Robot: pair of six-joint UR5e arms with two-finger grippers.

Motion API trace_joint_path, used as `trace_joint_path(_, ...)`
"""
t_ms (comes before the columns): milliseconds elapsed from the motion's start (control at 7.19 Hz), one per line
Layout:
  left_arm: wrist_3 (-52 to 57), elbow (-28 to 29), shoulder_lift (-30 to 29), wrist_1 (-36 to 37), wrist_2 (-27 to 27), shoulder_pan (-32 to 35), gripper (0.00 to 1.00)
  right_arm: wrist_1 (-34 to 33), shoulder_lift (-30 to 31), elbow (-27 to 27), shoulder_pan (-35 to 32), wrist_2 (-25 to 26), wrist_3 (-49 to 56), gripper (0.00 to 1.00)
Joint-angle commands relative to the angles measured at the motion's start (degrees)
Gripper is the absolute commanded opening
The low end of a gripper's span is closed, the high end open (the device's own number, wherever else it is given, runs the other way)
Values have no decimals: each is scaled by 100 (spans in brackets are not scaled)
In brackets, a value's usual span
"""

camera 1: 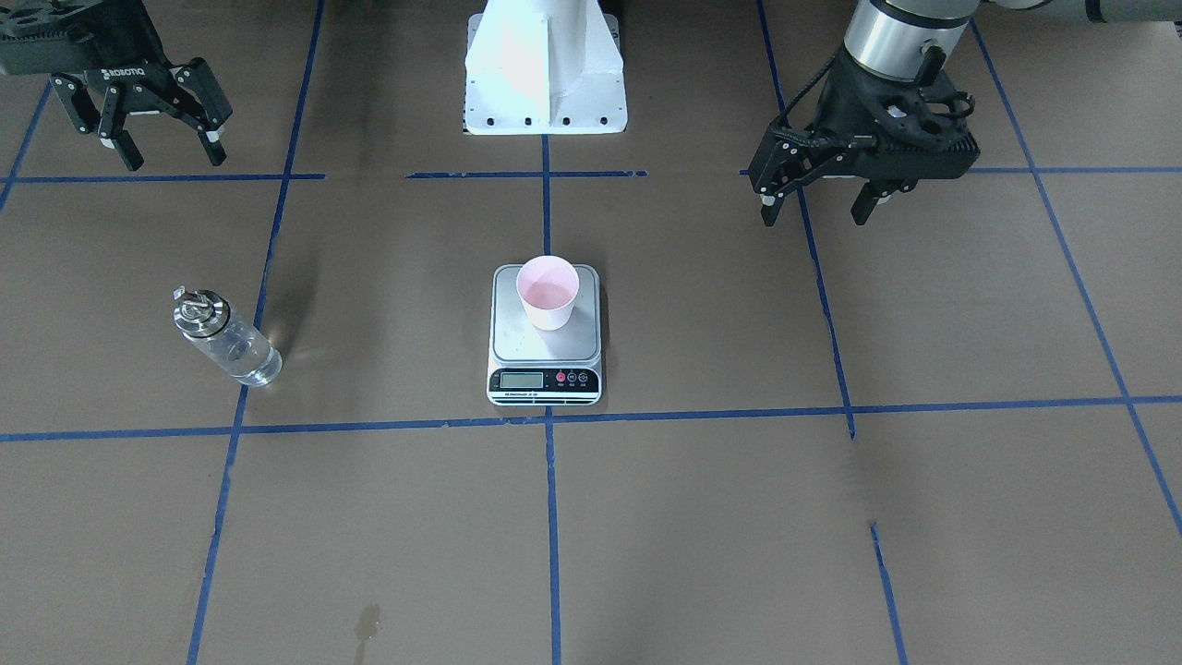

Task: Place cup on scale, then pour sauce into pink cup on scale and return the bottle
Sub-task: 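Lower the right gripper and close it around the glass bottle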

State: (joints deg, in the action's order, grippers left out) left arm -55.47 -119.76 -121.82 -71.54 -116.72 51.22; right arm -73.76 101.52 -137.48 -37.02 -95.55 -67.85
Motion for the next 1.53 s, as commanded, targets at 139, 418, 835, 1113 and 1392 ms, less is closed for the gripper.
trace_joint_path(139, 1, -108, 9, 0, 17, -7, 100, 46, -457, 352, 63, 27, 340, 100)
trace_joint_path(418, 10, -135, 9, 0, 26, -7, 100, 55, -572, 467, 455, 1188, 456, 100)
trace_joint_path(835, 53, -144, 9, -17, 9, -7, 100, 220, -546, 722, 1213, 2460, 448, 100)
trace_joint_path(1113, 396, -144, 183, -17, 0, -16, 100, 2581, 6, 1736, 1381, 3047, 473, 100)
trace_joint_path(1392, 467, -144, 211, -26, 0, -7, 100, 2831, -53, 1909, 1391, 3208, 648, 100)
